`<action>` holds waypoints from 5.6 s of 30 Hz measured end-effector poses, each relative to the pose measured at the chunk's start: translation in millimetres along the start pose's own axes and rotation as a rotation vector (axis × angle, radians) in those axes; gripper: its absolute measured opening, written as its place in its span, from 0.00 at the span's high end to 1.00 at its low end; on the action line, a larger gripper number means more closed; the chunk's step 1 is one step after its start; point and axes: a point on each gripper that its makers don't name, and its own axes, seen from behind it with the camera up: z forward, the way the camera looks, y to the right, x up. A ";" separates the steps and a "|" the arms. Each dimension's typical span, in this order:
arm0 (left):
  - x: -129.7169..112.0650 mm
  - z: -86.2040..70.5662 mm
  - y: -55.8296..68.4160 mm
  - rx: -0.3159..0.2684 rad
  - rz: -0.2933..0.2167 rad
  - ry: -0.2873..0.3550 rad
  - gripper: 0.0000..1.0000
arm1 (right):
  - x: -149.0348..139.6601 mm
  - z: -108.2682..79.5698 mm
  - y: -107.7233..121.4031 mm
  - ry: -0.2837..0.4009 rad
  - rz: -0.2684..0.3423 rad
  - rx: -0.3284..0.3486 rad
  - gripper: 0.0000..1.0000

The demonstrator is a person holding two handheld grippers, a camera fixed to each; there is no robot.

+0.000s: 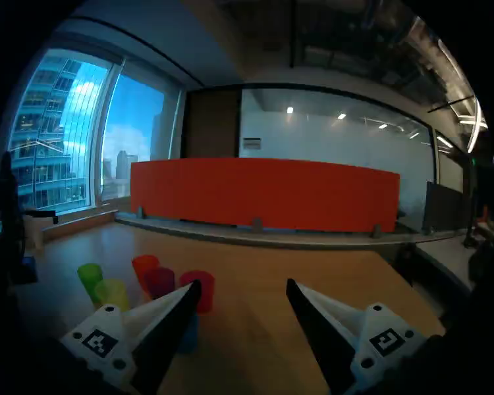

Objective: Pour water

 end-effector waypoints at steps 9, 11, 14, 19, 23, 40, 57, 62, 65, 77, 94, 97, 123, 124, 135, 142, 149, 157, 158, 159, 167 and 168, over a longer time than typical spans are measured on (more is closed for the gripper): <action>18.3 1.5 -2.6 0.063 0.005 0.082 0.00 | 12.7 0.1 21.0 0.083 0.011 -0.117 0.00; 20.6 1.8 -2.5 0.074 0.009 0.099 0.00 | 14.3 -1.0 24.4 0.098 0.008 -0.140 0.00; 21.6 3.0 -1.4 0.082 0.015 0.108 0.01 | 15.4 -2.4 27.8 0.114 0.008 -0.171 0.00; 24.0 6.4 -0.3 0.088 0.026 0.119 0.00 | 18.6 -4.2 28.7 0.126 0.002 -0.194 0.00; 25.3 7.9 -2.1 0.107 0.042 0.127 0.00 | 20.7 -5.5 30.0 0.132 0.008 -0.205 0.00; 0.7 16.1 3.2 0.143 0.096 0.140 0.01 | 25.8 -2.3 34.6 0.143 0.021 -0.230 0.00; -44.6 22.8 -20.5 0.146 0.040 0.103 0.00 | 15.7 -1.0 24.3 0.129 0.047 -0.229 0.00; -51.8 23.1 -28.9 0.149 0.023 0.100 0.00 | 16.2 1.4 21.9 0.131 0.056 -0.228 0.00; -56.8 23.6 -32.6 0.150 0.019 0.095 0.01 | 16.2 3.1 21.1 0.126 0.058 -0.229 0.00; -70.3 25.4 -38.5 0.156 0.003 0.082 0.00 | 20.3 6.7 15.6 0.119 0.045 -0.226 0.00; -78.8 27.9 -41.3 0.154 -0.016 0.061 0.01 | 18.5 6.8 16.4 0.118 0.047 -0.231 0.00; -79.7 28.3 -41.0 0.155 -0.016 0.056 0.00 | 18.3 6.3 16.7 0.118 0.046 -0.232 0.00; -81.9 31.3 -40.2 0.154 -0.015 0.048 0.01 | 21.7 -4.3 26.3 0.142 0.003 -0.227 0.00; -81.9 31.2 -40.2 0.154 -0.015 0.048 0.00 | 20.9 -4.3 26.2 0.143 0.000 -0.225 0.00; -81.8 30.9 -40.1 0.154 -0.014 0.047 0.00 | 9.2 4.8 27.7 0.144 -0.036 -0.222 0.00; -82.2 31.1 -40.1 0.154 -0.014 0.048 0.01 | 6.0 14.3 21.5 0.162 -0.055 -0.212 0.00; -82.2 31.0 -40.3 0.154 -0.015 0.048 0.00 | -5.8 21.7 14.5 0.167 -0.047 -0.201 0.00; -81.8 30.7 -40.9 0.154 -0.014 0.047 0.00 | -20.1 24.6 16.5 0.167 -0.013 -0.190 0.00; -81.9 30.7 -40.9 0.154 -0.014 0.048 0.00 | -22.8 24.9 17.9 0.164 -0.009 -0.190 0.00; -82.0 30.7 -41.0 0.154 -0.015 0.048 0.00 | -25.4 25.2 19.3 0.160 -0.004 -0.190 0.00; -81.9 30.2 -41.0 0.154 -0.014 0.048 0.01 | -46.9 27.6 26.2 0.141 0.030 -0.189 0.00; -81.9 30.2 -41.1 0.154 -0.014 0.048 0.00 | -48.8 27.5 26.5 0.139 0.031 -0.190 0.00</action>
